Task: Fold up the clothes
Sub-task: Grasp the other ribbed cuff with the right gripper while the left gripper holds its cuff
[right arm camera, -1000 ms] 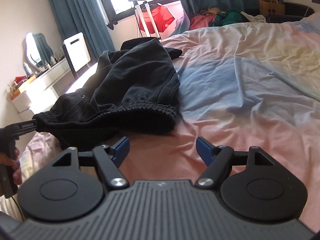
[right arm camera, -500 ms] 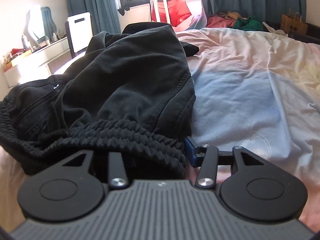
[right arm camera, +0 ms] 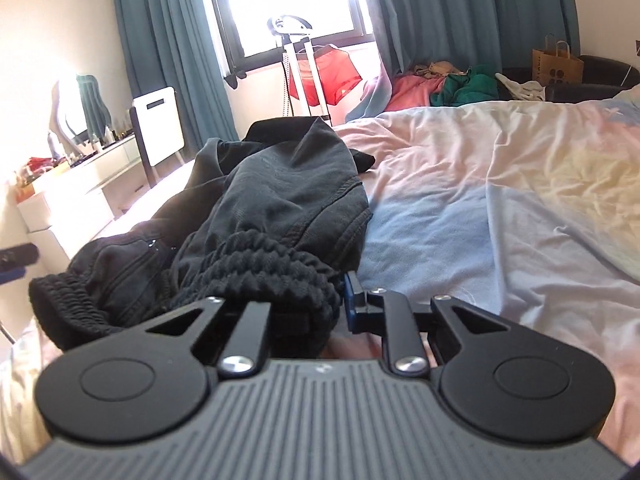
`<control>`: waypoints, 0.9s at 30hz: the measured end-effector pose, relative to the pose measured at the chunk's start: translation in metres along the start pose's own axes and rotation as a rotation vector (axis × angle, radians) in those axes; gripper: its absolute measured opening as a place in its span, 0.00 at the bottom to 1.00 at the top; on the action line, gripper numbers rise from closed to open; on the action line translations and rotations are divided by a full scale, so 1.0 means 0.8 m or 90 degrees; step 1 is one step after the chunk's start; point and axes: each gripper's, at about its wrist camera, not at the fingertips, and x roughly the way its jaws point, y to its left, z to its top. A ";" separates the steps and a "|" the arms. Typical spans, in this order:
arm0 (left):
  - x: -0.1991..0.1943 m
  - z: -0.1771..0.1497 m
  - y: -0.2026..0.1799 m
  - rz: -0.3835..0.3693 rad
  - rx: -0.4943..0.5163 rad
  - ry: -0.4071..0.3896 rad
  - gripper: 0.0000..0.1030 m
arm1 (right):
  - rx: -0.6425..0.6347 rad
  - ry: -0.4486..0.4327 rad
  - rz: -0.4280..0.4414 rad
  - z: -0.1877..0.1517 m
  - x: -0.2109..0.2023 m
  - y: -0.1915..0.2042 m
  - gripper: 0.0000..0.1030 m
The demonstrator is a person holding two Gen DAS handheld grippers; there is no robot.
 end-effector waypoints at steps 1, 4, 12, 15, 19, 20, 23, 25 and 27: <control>0.006 -0.004 -0.004 -0.001 0.020 0.015 0.82 | 0.000 0.011 0.001 -0.003 -0.007 0.000 0.18; 0.022 -0.015 -0.021 0.015 0.082 0.046 0.82 | -0.012 0.037 -0.008 -0.014 -0.016 0.004 0.18; 0.067 -0.028 -0.023 0.116 0.130 0.076 0.86 | -0.013 0.073 -0.039 -0.036 0.004 0.001 0.18; 0.079 -0.027 -0.010 0.110 0.095 0.089 0.88 | -0.015 0.075 -0.046 -0.041 0.010 0.002 0.19; 0.086 -0.023 0.004 0.085 0.044 0.101 0.93 | 0.010 0.088 -0.041 -0.044 0.020 -0.005 0.19; 0.089 -0.023 0.005 0.081 0.039 0.108 0.93 | 0.017 0.087 -0.039 -0.044 0.020 -0.007 0.19; 0.102 -0.031 0.006 0.065 0.016 0.142 0.93 | 0.027 0.073 -0.030 -0.043 0.013 -0.006 0.20; 0.109 -0.033 0.010 0.057 -0.012 0.155 0.93 | 0.015 0.067 -0.029 -0.042 0.009 0.000 0.20; 0.115 -0.036 0.018 0.056 -0.046 0.167 0.90 | 0.006 0.068 -0.029 -0.041 0.008 0.004 0.20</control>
